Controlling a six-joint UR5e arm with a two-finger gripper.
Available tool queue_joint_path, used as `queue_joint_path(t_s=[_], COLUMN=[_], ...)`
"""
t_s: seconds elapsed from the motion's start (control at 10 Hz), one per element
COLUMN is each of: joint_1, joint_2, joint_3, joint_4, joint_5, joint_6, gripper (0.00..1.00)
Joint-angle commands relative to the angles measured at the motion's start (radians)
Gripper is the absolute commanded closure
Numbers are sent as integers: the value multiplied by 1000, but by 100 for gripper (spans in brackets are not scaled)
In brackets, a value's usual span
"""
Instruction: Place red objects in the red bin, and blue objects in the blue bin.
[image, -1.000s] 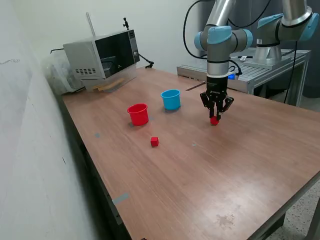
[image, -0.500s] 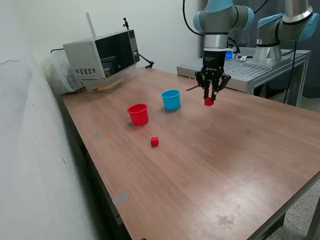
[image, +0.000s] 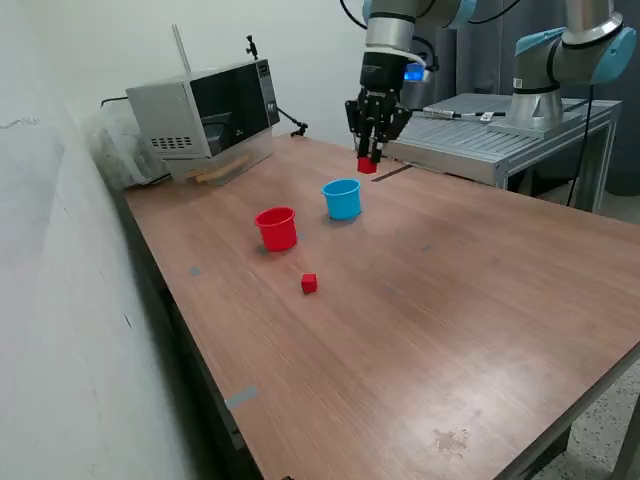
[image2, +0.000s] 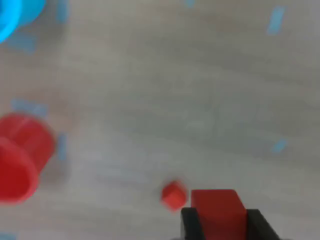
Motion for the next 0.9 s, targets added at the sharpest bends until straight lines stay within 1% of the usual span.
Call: queue_joint_path(t_s=[0.0,0.1,0.2,0.3,0.4,0.6,0.7,0.8], joint_1=[-70,-84,-108,-130,-148,-185,-203,-219], joint_2=[97,143,192,217,235,258,268,274], joint_3=[-198,-240,-281,-303,-320,-332,-323,-319], joint_4=[9,7,7,7,7,6,4,3], joint_5=[-2,-4,-20,-30,-31,-33,-40,-40], joint_6=[-3,-1,-1,-1,-1,-1,-1,-1], gripper=[100,100,100,100,100,100,100,100])
